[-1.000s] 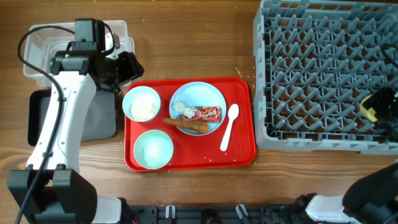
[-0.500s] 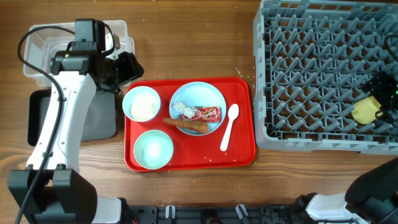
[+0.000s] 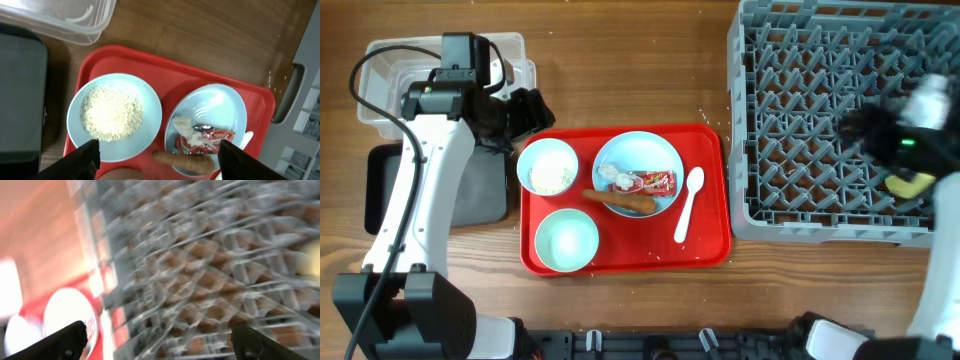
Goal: Sort waste into correct bins and load items into the dishwasher rack
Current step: 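Withdraw the right gripper from the rack toward the white spoon, then grasp the white spoon on the red tray with the right gripper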
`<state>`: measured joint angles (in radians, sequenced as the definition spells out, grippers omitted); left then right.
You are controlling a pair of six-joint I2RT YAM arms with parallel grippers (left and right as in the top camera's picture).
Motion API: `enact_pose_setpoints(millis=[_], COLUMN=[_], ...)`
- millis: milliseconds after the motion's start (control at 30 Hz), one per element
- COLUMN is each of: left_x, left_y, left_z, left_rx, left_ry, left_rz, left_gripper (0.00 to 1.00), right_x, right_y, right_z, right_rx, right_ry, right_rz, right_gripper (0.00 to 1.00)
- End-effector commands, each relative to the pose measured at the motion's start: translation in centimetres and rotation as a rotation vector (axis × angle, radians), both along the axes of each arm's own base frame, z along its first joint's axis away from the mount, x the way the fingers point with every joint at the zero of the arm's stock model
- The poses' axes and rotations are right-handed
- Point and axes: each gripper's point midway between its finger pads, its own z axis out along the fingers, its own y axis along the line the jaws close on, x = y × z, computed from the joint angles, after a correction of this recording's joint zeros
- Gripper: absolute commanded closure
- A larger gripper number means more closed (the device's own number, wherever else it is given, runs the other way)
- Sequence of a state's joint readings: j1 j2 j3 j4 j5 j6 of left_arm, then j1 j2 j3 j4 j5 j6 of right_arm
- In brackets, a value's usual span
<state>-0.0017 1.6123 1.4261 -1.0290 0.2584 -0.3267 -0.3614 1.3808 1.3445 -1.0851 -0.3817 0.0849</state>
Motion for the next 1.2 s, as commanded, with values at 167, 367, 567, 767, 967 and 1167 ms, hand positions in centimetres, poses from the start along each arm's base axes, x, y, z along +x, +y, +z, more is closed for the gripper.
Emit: enact_pose_setpoints(millis=[167,367,567,767,967,1167], left_x=[-0.5,-0.5,-0.5,-0.5,-0.5,-0.5], left_y=[0.2,0.2,0.2,0.2,0.2,0.2], left_z=[0.6,0.6,0.6,0.6,0.6,0.6], left_rx=[0.011,0.011,0.010,0.010,0.010,0.010], left_ry=[-0.005,-0.005,-0.005,-0.005,-0.005,-0.005], left_rz=[-0.007,-0.007,-0.008,-0.008,-0.008,-0.008], left_gripper=[0.17,0.17,0.17,0.17,0.17,0.17], right_x=[-2.4,-4.2,-5.0,-4.9,-4.9,-5.7], right_y=[14.9,20.7,23.0,22.5,22.0,21.8], right_z=[-1.6,-5.4,-10.7,-14.6,-15.9,-18.9], right_rx=[-0.088,-0.156,-0.220,-0.274,-0.297,-0.272], right_ry=[0.113,0.238,0.408,0.521,0.545,0.546], right_rz=[0.324,0.400,0.344,0.243,0.186,0.150], right_gripper=[0.09,0.17,0.20,0.23,0.28,0.32])
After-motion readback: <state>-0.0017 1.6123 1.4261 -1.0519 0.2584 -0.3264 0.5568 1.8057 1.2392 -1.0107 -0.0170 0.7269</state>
